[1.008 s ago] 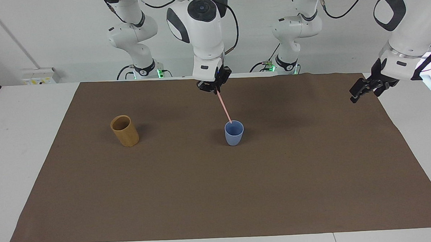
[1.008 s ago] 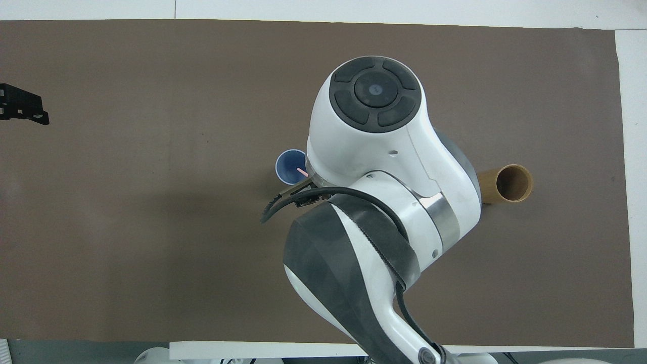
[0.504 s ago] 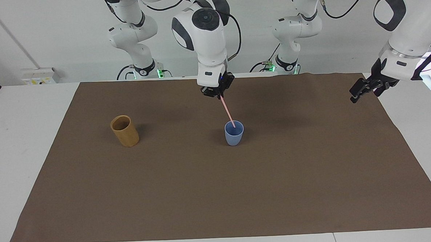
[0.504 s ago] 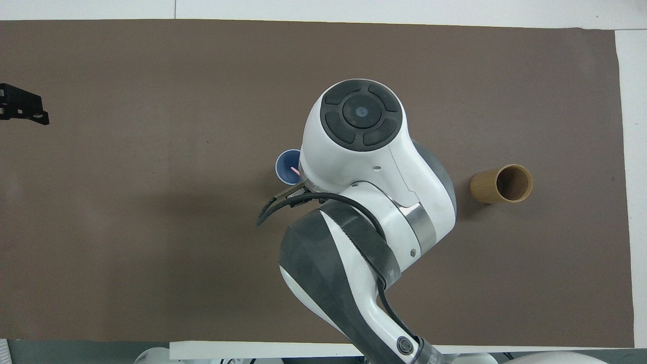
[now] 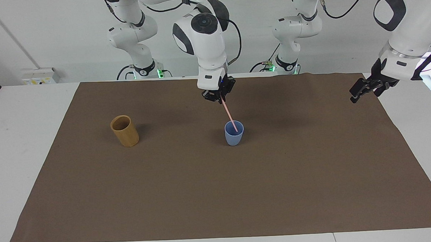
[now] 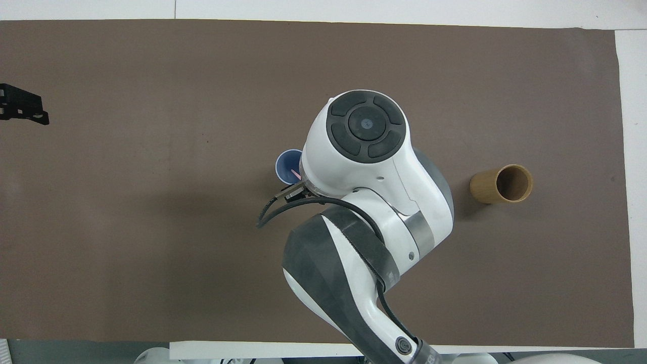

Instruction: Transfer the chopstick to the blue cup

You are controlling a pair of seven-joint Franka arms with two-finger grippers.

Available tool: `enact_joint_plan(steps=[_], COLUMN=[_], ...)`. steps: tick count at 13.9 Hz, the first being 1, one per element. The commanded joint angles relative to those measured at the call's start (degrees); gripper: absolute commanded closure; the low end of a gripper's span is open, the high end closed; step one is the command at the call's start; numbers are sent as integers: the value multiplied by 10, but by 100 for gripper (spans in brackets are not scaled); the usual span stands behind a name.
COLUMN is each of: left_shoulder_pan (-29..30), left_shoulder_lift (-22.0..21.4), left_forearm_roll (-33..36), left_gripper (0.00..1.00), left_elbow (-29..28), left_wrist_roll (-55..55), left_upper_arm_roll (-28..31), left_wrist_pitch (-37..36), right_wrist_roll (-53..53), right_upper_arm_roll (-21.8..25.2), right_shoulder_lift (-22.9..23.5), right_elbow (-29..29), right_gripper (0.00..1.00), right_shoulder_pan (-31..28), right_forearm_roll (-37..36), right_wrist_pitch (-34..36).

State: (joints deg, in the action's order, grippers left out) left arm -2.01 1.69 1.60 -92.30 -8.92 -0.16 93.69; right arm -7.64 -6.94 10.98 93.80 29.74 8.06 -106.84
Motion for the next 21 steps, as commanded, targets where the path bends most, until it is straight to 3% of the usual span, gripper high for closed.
enact_joint_plan(steps=[1,6,10,12,16,19,21], left_shoulder_pan=[1,1,1,1,1,1,1], left_shoulder_lift=[-15,-16,-15,-15,-15,-16,-16], left_forearm_roll=[1,1,1,1,1,1,1], left_gripper=[0,0,0,0,0,0,0], left_elbow=[-16,-16,-16,-16,-16,-16,-16], left_wrist_roll=[1,1,1,1,1,1,1], left_upper_arm_roll=[1,1,1,1,1,1,1], left_wrist_pitch=[-3,-2,-3,-2,-2,-2,-2], right_wrist_roll=[8,3,17,39,107,174,174], right_upper_arm_roll=[0,6,11,13,13,13,11], right_shoulder_lift=[-9,10,-47,-70,-113,-120,-126], right_elbow=[-11,-91,-102,-105,-108,-108,-100], right_gripper=[1,1,1,1,1,1,1], right_shoulder_pan=[-8,-27,-160,-216,-341,-401,-406], right_forearm_roll=[10,4,-14,-87,-98,-101,-101], right_wrist_pitch=[9,58,96,140,241,273,282])
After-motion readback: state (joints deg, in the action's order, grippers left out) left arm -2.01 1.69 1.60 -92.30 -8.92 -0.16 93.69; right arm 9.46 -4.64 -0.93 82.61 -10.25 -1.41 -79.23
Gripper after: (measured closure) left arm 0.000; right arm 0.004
